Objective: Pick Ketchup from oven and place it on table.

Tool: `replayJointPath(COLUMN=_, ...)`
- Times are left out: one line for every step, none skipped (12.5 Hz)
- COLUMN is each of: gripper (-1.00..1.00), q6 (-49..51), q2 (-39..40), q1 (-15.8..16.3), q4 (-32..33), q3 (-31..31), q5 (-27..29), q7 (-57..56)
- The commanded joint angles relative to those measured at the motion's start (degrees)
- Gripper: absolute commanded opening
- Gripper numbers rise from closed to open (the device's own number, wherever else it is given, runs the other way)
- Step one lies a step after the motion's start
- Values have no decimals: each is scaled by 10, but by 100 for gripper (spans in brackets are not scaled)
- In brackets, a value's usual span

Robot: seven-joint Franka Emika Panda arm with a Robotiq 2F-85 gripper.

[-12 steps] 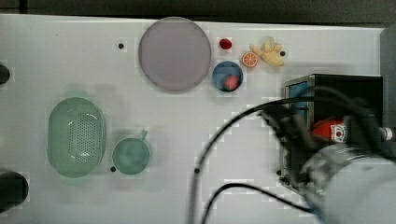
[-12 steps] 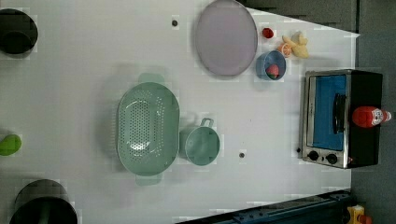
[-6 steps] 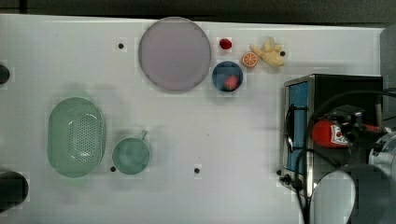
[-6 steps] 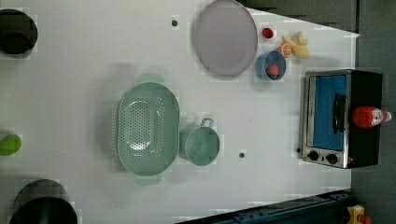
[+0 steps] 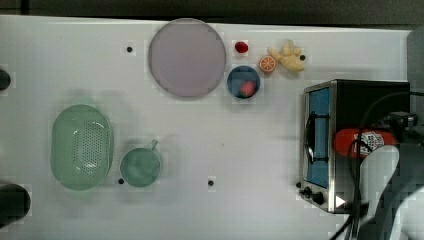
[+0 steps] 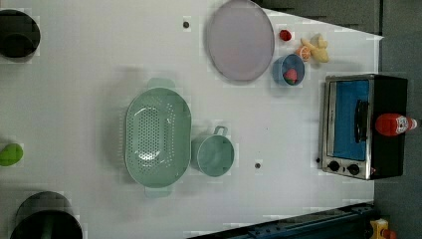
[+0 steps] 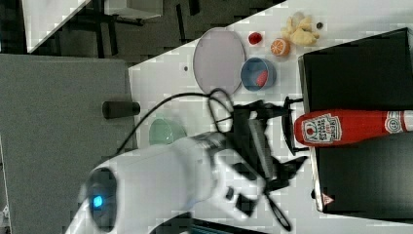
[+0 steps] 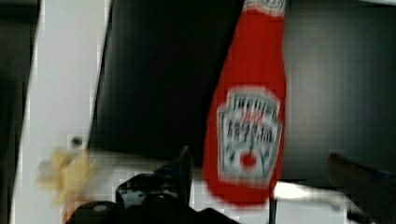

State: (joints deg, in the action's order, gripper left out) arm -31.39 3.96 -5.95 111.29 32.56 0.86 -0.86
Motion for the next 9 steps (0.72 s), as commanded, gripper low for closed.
replayJointPath(gripper=100, q6=-36, q2=33, q1=2, q4=2, q3=12, q5=21, q7=14)
replayJointPath(gripper=100, q6=-35, q2=53, q1=0, q4=-4, q3=17, q5=43, q7=26)
replayJointPath(gripper=100, q6=-32, q2=72, q1=-3, q4=-8, q3=21, q5=65, q7=37)
replayJointPath(gripper=100, q6=-32, q2=90, q1=-6, q4=-10, q3=24, q5=75, q7=38)
replayJointPath(gripper=100, q6=-33, q2=104, q1=-8, q4=-10, q3=25, q5=79, q7=38)
replayJointPath(gripper=100, q6=-34, q2=114, q1=-8, q4=-12, q3=25, q5=80, q7=41)
replayJointPath(gripper=100, q6=-34, q2=120, q1=-9, q4=-14, q3=25, q5=80, q7=45)
replayJointPath(gripper=100, q6=-34, q2=123, q1=-9, q4=-14, q3=25, q5=83, q7=46)
replayJointPath(gripper=100, q6=-34, q2=124, q1=-9, q4=-13, q3=24, q5=92, q7=46)
